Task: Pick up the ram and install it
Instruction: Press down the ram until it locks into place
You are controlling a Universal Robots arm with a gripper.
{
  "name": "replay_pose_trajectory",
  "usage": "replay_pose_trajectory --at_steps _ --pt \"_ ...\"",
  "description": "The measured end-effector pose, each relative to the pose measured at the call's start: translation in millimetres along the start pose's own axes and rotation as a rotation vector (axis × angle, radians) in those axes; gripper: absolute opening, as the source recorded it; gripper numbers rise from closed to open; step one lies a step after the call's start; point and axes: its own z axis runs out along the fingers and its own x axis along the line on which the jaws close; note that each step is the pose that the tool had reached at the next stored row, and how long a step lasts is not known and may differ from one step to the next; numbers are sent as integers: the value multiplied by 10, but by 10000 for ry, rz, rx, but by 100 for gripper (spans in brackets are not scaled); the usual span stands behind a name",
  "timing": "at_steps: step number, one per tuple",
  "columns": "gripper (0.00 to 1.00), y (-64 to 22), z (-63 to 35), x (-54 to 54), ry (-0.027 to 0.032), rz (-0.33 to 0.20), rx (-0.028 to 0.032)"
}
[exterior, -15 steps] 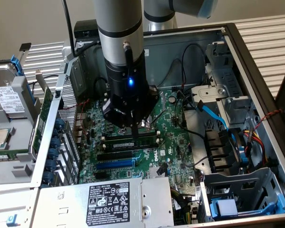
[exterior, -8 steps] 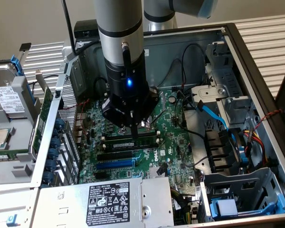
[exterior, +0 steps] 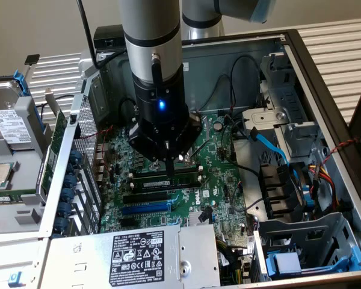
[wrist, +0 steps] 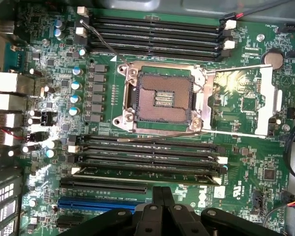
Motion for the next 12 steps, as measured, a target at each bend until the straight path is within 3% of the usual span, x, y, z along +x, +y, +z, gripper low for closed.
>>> replay_pose_trajectory --at_steps 3,12 --pt "11 0 0 0 -1 308 32" --pt "11 0 0 0 -2 380 35"
